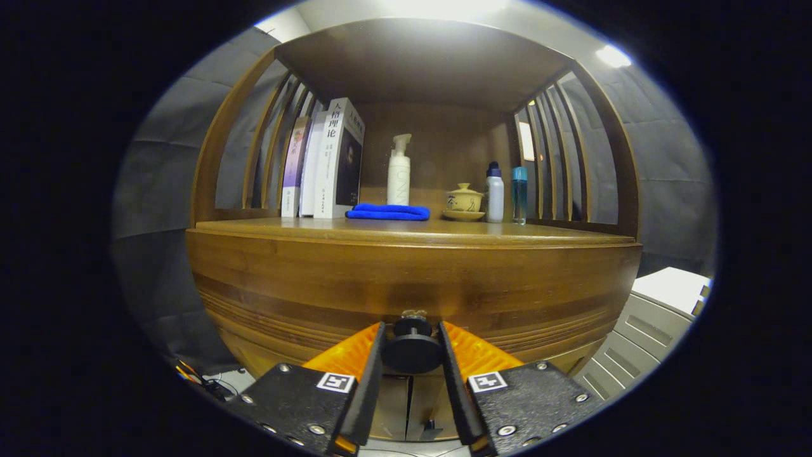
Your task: Pull open the drawer, take out the items inside it, and place them on the countertop above the cabinet.
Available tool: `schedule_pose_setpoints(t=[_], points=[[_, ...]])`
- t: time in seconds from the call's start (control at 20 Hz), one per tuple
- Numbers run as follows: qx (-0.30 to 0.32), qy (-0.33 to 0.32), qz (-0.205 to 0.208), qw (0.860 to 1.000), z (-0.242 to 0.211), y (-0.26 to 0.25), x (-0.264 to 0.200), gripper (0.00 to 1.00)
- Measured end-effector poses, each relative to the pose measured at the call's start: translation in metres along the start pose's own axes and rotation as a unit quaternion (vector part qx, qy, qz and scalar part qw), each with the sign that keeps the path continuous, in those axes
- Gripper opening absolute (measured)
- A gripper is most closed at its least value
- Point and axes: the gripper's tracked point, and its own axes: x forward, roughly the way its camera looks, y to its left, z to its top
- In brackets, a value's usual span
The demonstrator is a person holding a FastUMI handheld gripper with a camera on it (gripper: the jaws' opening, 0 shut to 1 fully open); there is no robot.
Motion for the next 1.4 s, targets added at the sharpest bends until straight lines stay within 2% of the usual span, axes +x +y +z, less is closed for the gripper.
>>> schedule_pose_setpoints(t=[0.15,0.35,0.5,0.65,0.95,1.4], points=[[0.029,0.004,0.004,1.0,-0.001,0.0,0.002,0.47],[0.031,0.003,-0.015,0.999,-0.002,0.0,0.001,0.38],[0.043,0.006,-0.012,0.999,-0.002,0.0,0.002,0.32],[0.027,0.008,-0.018,0.999,-0.002,-0.001,0.001,0.28],[0.027,0.015,-0.019,0.999,-0.002,-0.002,-0.007,0.28],[0.02,0.016,-0.023,0.999,-0.005,-0.002,-0.05,0.28]])
